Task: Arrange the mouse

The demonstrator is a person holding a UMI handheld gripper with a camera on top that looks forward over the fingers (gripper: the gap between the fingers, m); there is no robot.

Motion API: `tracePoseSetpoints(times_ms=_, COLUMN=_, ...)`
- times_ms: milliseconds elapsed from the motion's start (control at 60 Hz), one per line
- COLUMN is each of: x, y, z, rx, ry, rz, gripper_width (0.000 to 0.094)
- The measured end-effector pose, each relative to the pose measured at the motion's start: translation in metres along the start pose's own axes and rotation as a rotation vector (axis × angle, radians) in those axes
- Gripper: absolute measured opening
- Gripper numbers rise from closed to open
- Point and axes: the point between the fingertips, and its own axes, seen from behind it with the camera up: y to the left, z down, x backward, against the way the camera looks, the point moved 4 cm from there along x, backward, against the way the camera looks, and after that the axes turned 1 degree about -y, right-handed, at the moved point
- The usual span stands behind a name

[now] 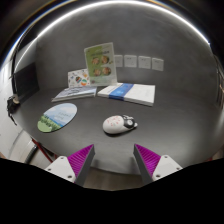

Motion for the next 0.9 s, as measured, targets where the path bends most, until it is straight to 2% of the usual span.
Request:
tracePoseSetpoints(times_ms=83, x=-0.026, y=0.005, z=0.001, rx=0.017, ry=0.018, rz=-0.028, gripper_width=0.0824)
tracePoseSetpoints(times_ms=267, x=-0.074, y=0.005, z=-0.033, rx=-0.030, ry=-0.007, rz=-0.038, gripper_width=0.0816)
tracePoseSetpoints(times_ms=400, x=-0.105, y=0.005, z=-0.055, rx=-0.039, ry=0.007, rz=-0.011, gripper_width=0.0818)
tracePoseSetpoints(times_ms=467, x=-0.116, y=0.004, z=-0.058, rx=-0.020, ry=0.032, rz=0.033, gripper_width=0.0817)
tracePoseSetpoints(times_ms=550, x=-0.123, y=0.005, z=-0.063, rx=-0.030, ry=0.029, rz=0.083, gripper_width=0.0737)
tracePoseSetpoints(times_ms=583, x=-0.124, y=0.002, z=-0.064, rx=-0.049, ry=0.029, rz=0.113, gripper_width=0.0576)
tracePoseSetpoints(times_ms=783, x=-0.117, y=-0.003, z=-0.065, rx=-0.136, ry=0.027, rz=0.175, gripper_width=0.0447)
tracePoseSetpoints(times_ms=900, x=-0.074, y=0.013, z=-0.113, rx=-0.121, ry=-0.098, rz=0.239, gripper_width=0.0427)
